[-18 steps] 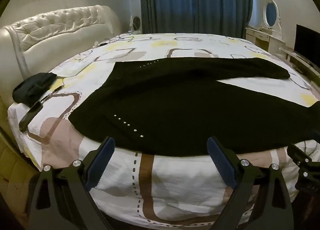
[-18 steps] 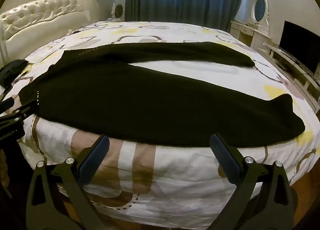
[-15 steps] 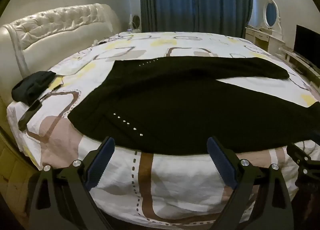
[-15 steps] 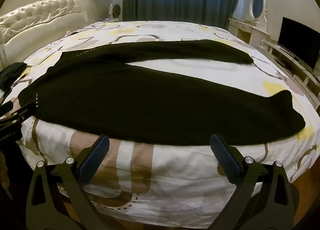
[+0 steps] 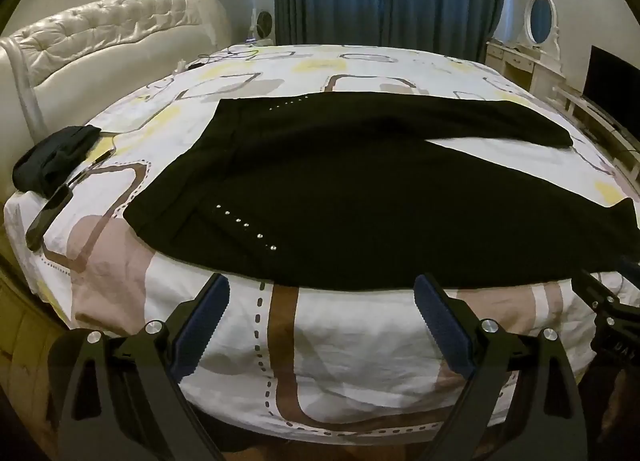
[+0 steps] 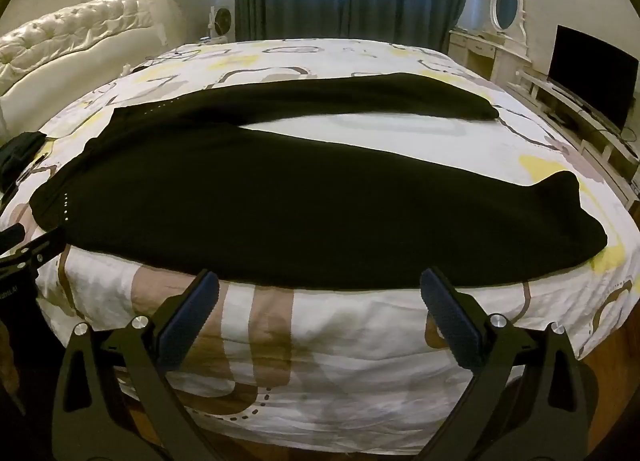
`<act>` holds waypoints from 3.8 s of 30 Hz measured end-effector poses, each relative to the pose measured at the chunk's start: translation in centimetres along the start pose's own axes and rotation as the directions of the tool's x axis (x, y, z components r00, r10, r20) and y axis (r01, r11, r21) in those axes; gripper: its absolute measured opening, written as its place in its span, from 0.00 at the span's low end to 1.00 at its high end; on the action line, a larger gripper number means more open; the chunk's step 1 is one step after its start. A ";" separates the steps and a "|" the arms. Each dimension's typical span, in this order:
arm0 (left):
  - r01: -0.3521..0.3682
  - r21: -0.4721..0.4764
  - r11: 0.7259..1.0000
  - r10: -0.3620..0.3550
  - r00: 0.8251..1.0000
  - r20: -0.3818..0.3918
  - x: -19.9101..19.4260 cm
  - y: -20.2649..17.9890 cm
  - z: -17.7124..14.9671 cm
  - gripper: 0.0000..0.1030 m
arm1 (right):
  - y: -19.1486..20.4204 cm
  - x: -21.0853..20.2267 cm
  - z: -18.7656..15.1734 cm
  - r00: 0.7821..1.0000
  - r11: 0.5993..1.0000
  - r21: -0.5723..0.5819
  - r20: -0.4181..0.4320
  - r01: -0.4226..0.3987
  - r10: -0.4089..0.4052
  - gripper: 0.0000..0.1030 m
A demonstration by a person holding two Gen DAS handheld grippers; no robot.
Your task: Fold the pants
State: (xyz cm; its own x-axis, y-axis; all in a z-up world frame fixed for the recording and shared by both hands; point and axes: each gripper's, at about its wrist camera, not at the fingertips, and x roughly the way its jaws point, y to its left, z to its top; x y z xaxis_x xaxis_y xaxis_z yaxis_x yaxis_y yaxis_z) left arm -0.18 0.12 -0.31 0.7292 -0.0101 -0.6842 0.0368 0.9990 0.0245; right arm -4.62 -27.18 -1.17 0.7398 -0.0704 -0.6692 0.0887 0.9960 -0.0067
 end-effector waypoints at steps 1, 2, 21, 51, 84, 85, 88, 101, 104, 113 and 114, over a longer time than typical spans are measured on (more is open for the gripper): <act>-0.001 0.002 1.000 0.001 1.000 -0.001 0.0 0.0 0.0 0.90 | -0.1 0.1 0.0 1.000 1.000 0.002 -0.002 -0.001 0.001 0.98; -0.001 0.004 1.000 0.001 1.000 -0.005 0.1 0.0 0.0 0.90 | 0.0 0.0 0.1 1.000 1.000 0.004 -0.003 0.001 -0.001 0.98; 0.009 0.000 1.000 -0.009 1.000 -0.030 0.2 0.0 -0.1 0.90 | -0.5 0.1 0.0 1.000 1.000 0.013 -0.008 0.009 -0.008 0.98; -0.003 0.021 1.000 0.004 1.000 -0.031 0.5 -0.1 -0.3 0.90 | -0.6 0.2 0.1 1.000 1.000 0.015 -0.011 0.009 -0.008 0.98; -0.002 0.077 0.997 0.006 0.999 -0.050 1.3 -0.1 0.3 0.90 | -0.6 0.6 -0.3 1.000 1.000 0.002 -0.018 0.007 -0.007 0.98; 0.002 0.082 0.997 0.002 0.999 -0.054 1.5 0.0 0.5 0.90 | -0.5 0.8 -0.3 1.000 1.000 0.001 -0.021 0.005 -0.005 0.98; 0.035 0.101 0.994 -0.029 0.997 -0.066 2.0 0.6 1.6 0.90 | -0.4 1.2 0.3 1.000 1.000 -0.006 -0.027 -0.007 0.007 0.98; 0.344 -0.013 0.939 -0.344 0.937 -0.063 10.5 13.4 14.3 0.90 | 1.7 4.3 7.1 0.996 0.995 -0.055 -0.037 -0.079 0.077 0.98; 0.355 -0.063 0.933 -0.357 0.933 -0.036 14.8 17.3 17.3 0.90 | 2.5 5.2 8.5 0.995 0.993 -0.072 -0.046 -0.092 0.089 0.98; 0.286 -0.054 0.957 -0.289 0.956 -0.050 26.1 22.1 22.9 0.90 | 4.4 8.4 10.5 0.984 0.987 -0.079 -0.115 -0.142 0.132 0.98; 0.301 -0.051 0.952 -0.303 0.951 -0.053 27.1 22.0 23.3 0.90 | 4.5 8.7 10.5 0.982 0.986 -0.077 -0.126 -0.150 0.139 0.98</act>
State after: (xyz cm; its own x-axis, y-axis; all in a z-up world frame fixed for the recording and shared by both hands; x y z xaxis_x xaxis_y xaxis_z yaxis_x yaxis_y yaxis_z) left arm 36.30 20.82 -1.32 0.6465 -0.3104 -0.6970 0.2197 0.9505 -0.2196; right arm 9.23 -23.84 0.71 0.6549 0.0766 -0.7519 -0.0745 0.9965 0.0366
